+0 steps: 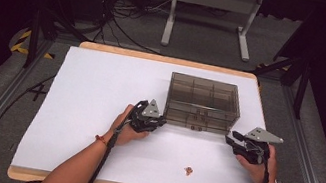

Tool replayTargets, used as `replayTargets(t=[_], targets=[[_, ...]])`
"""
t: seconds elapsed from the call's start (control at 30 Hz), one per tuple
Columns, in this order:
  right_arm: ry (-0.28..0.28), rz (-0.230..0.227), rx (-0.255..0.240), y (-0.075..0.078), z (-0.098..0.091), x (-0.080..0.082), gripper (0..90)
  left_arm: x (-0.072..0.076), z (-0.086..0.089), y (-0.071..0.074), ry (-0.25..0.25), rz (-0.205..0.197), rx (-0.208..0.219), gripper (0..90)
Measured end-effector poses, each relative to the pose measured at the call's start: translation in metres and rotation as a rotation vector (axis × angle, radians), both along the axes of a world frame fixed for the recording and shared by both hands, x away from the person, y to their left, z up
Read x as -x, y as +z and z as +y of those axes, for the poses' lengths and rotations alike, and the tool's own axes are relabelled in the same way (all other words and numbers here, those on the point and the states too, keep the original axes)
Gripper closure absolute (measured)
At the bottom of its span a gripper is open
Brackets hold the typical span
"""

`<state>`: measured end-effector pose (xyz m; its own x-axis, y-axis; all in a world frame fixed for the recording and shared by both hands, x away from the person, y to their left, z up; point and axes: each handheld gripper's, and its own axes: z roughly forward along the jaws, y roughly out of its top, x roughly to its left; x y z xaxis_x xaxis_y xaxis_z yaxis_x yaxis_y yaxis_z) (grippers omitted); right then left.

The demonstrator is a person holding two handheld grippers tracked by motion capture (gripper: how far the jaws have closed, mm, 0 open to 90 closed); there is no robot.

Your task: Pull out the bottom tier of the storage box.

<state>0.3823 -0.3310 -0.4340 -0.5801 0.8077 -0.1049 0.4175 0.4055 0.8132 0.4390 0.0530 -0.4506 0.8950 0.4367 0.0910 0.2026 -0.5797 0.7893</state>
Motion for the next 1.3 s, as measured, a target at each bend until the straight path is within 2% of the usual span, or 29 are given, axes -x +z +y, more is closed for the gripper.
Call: replayTargets(t=[0.1,0.47,0.57,0.67,0.8,0.83,0.87,0.97,1.03,1.13,1.3], targets=[[-0.015,-0.001,-0.002,-0.001,-0.003,-0.002,60.5,0.0,0.0,0.0,0.001,0.001,-0.001,78.1],[-0.007,0.024,0.005,-0.008,-0.002,-0.013,57.2,-0.001,0.001,0.001,-0.003,0.007,0.005,81.3],[-0.002,0.026,-0.008,-0.008,0.0,-0.016,57.6,-0.002,0.002,0.0,-0.004,0.016,0.012,81.8],[0.004,0.037,0.029,-0.009,0.005,-0.018,57.3,-0.002,0.001,0.001,-0.003,0.016,0.009,81.6],[0.004,0.043,0.007,-0.008,0.002,-0.017,60.1,-0.002,0.001,0.0,-0.008,0.021,0.006,81.1],[0.007,0.044,0.005,-0.008,0.002,-0.017,62.2,-0.002,0.001,0.0,-0.01,0.02,0.007,80.7],[0.034,0.051,-0.009,-0.008,0.002,-0.017,67.9,-0.002,0.001,0.0,-0.015,0.021,0.003,80.0],[0.036,0.046,0.041,-0.009,0.008,-0.016,64.3,-0.002,0.001,0.001,-0.018,0.024,0.0,78.1],[0.034,0.05,0.041,-0.009,0.008,-0.017,64.8,-0.002,0.001,0.0,-0.018,0.028,0.003,77.9],[0.028,0.052,0.018,-0.009,0.005,-0.017,70.8,-0.002,0.0,0.0,-0.015,0.03,-0.004,75.3],[0.014,0.051,0.011,-0.009,0.004,-0.016,75.6,-0.002,0.0,0.0,-0.004,0.038,-0.003,76.9]])
